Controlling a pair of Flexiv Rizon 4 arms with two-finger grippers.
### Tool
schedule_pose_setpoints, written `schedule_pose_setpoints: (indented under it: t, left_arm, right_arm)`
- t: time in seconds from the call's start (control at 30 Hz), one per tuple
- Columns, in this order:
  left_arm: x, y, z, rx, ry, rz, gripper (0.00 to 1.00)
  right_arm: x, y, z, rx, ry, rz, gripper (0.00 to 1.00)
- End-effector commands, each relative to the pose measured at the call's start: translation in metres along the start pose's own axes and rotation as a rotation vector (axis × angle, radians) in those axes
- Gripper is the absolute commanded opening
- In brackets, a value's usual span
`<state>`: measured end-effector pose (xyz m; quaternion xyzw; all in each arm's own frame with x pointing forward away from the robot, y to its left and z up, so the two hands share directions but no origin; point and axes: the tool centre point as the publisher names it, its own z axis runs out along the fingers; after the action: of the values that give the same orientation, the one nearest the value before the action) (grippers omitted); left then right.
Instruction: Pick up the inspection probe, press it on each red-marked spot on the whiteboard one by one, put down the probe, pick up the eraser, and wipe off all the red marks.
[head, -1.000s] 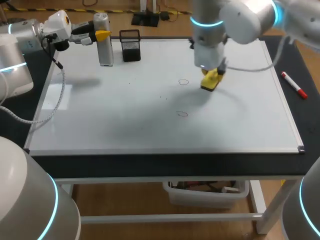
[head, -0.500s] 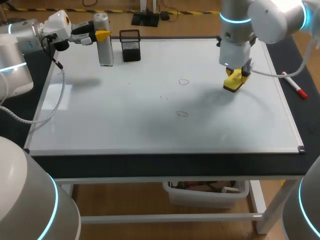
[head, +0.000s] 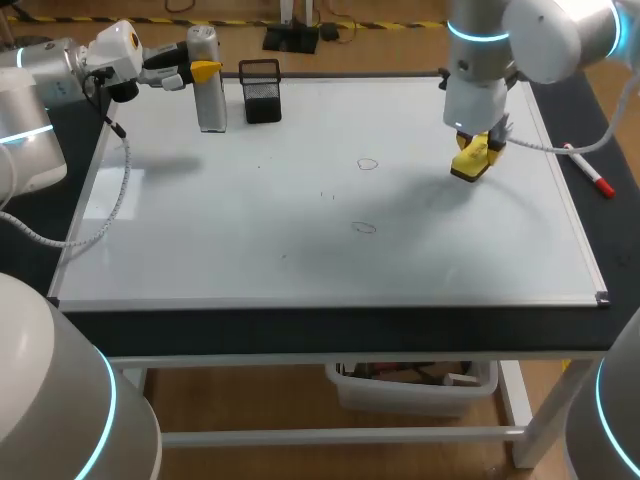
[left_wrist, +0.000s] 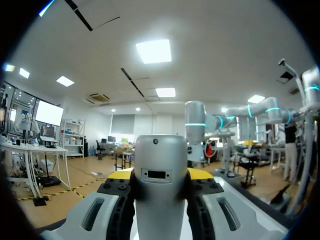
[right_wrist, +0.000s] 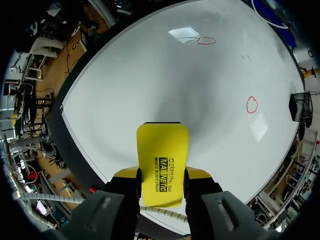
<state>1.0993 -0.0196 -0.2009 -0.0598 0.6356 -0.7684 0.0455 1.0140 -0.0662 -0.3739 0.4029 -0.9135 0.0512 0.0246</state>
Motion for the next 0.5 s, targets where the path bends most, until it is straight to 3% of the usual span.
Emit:
schedule_pose_setpoints:
  t: [0.03, 0.23, 0.5]
  left_arm:
    - [-0.001, 0.0, 0.0, 0.002, 0.002, 0.001, 0.0]
    - [0.011, -0.006, 0.019, 0.011, 0.039, -0.007, 0.0]
    - [0.039, 0.003, 0.06, 0.065, 0.1, -0.05, 0.0]
  right_arm:
    - [0.001, -0.001, -0.001, 0.001, 0.001, -0.002, 0.0]
    - [0.001, -0.001, -0.001, 0.001, 0.001, -0.002, 0.0]
    - [0.001, -0.001, -0.001, 0.001, 0.001, -0.002, 0.0]
